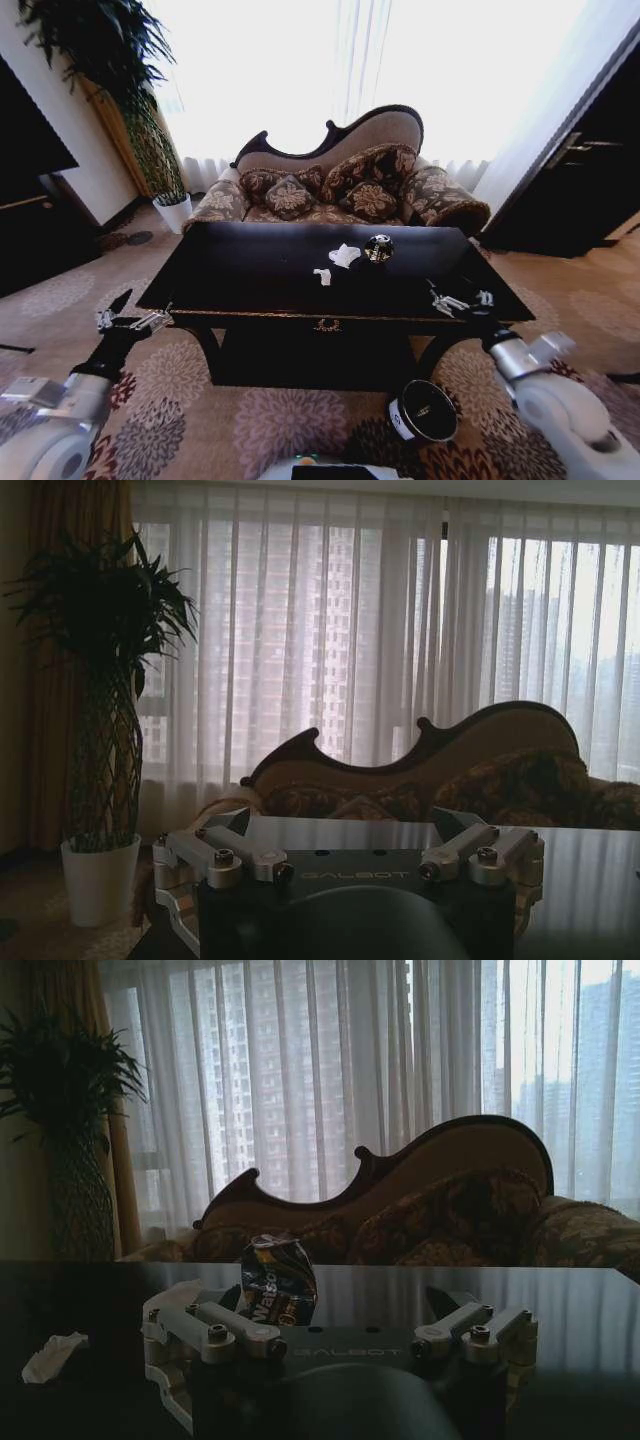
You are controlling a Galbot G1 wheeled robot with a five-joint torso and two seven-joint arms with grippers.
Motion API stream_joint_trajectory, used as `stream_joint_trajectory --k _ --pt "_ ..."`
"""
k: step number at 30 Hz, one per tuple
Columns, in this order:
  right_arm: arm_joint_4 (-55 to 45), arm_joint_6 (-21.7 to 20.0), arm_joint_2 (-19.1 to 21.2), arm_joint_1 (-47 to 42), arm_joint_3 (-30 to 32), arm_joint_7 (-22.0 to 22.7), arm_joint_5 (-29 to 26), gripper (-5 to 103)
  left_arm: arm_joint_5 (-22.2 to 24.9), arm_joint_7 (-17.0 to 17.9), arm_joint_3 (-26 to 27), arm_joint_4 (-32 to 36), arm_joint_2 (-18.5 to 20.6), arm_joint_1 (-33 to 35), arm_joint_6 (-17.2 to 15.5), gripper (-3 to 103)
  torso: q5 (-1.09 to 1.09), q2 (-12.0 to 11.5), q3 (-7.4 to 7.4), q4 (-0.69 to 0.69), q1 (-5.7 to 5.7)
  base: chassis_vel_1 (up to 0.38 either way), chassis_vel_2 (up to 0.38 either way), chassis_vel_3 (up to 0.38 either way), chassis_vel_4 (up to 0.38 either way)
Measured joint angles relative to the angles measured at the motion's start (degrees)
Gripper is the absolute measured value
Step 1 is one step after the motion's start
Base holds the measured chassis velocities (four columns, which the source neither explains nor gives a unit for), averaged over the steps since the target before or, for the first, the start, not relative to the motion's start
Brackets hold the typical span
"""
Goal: Move to the front of the table and place the trash on the table into the trash bin.
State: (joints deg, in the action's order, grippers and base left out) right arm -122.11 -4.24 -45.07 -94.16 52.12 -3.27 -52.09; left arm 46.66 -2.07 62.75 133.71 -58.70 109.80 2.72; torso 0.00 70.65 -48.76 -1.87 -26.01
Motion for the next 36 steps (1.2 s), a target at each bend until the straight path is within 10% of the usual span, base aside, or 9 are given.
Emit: stream_joint_trajectory --k 10,36 --pt "6.78 -3.66 9.12 13.20 -10.81 3.17 -2.40 100 0.00 0.00 0.00 0.00 0.00 0.00 0.00 100 -0.02 0.00 0.00 0.01 0.00 0.000 0.000 0.000 0.000" --pt "20.43 -4.67 12.15 39.12 -37.84 3.32 -0.03 100 0.00 0.00 0.00 0.00 0.00 0.00 0.00 100 -0.01 0.00 0.00 0.00 0.00 0.000 0.000 0.000 0.000"
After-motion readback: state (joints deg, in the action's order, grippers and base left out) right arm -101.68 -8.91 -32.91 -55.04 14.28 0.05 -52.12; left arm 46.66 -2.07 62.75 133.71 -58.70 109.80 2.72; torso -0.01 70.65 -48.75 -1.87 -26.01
